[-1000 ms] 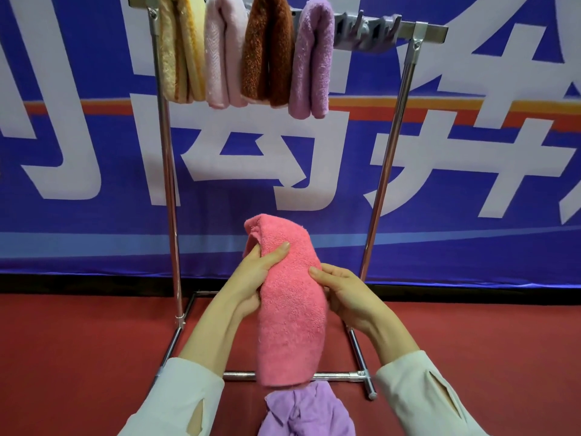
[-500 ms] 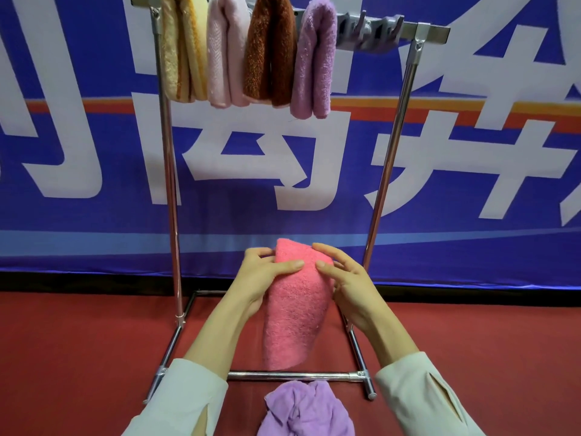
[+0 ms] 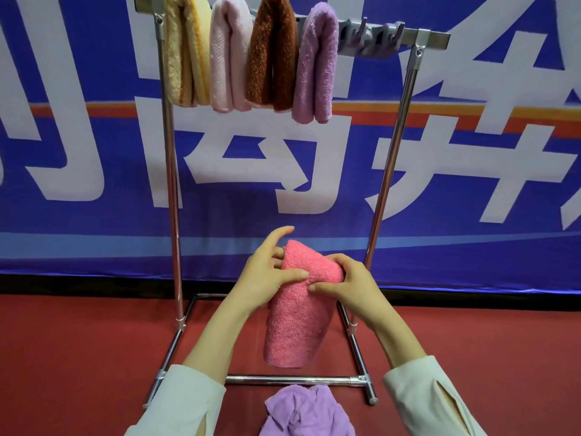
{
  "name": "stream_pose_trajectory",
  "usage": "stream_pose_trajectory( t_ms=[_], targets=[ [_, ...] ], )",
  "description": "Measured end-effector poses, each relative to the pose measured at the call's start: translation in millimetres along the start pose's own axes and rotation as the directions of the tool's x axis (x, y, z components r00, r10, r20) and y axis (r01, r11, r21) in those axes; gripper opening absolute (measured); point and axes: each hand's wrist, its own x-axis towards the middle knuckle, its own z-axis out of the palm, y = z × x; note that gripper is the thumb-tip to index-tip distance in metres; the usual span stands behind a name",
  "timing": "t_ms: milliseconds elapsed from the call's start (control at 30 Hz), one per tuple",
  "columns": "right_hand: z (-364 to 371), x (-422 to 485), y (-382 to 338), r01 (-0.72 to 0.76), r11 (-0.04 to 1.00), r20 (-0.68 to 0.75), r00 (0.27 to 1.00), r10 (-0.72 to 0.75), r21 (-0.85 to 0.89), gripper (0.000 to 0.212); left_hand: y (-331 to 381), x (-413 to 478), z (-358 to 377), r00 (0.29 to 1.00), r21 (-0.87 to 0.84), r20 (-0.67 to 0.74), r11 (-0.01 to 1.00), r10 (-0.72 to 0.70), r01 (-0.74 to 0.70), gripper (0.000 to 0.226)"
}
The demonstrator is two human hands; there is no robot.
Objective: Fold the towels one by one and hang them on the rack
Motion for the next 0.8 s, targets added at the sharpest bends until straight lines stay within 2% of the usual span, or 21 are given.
stream_pose_trajectory(
  t_ms=[67,167,233,333,433,500,567,667,733,800],
  targets=[
    [-2,-2,-2,0.02,0.997,-0.029,0.999,-0.022,-0.068,0.04,2,-1,1,0.997,-0.078,-0.062,0.996,-0.035,0.03,0.092],
    [-4,-5,-2,0.055,0.995,-0.046,0.997,-0.059,-0.085,0.033,6,-3,4,0.979,-0.19,-0.189,0.981,-0.071,0.035,0.09],
    [-4,-7,0,0.052,0.997,-0.004,0.999,-0.052,0.06,0.032,6,-3,6,0.974,-0.244,-0.22,0.97,-0.063,0.008,0.087],
    [0,-10,-1,0.004,0.934,0.071,0.997,-0.031,0.356,0.046,8,-4,9,0.979,-0.263,-0.203,0.964,-0.022,-0.033,0.083],
    [3,-10,-5,-0.007,0.885,0.013,1.0,0.001,0.466,0.042,8,-2,11,0.973,-0.164,-0.231,0.985,0.023,-0.062,0.081],
    [2,-9,-10,-0.049,0.825,-0.004,0.998,0.062,0.563,0.039,13,-6,8,0.986,-0.185,-0.161,0.983,-0.045,0.015,0.082],
    [-2,-8,-11,-0.098,0.764,0.023,0.994,0.109,0.638,0.043,15,-9,3,0.982,-0.284,0.037,0.94,-0.186,0.189,0.065],
    [-5,-8,-16,-0.142,0.716,0.063,0.989,0.136,0.683,0.03,6,-11,0,0.914,-0.406,0.284,0.827,-0.29,0.389,0.063],
    [-4,-5,-15,-0.133,0.706,0.023,0.986,0.164,0.696,0.032,-1,-10,3,0.879,-0.445,0.364,0.771,-0.309,0.455,0.063],
    [-1,0,-10,-0.113,0.737,-0.052,0.979,0.197,0.666,0.037,-2,-10,6,0.862,-0.432,0.379,0.759,-0.337,0.487,0.053]
  ],
)
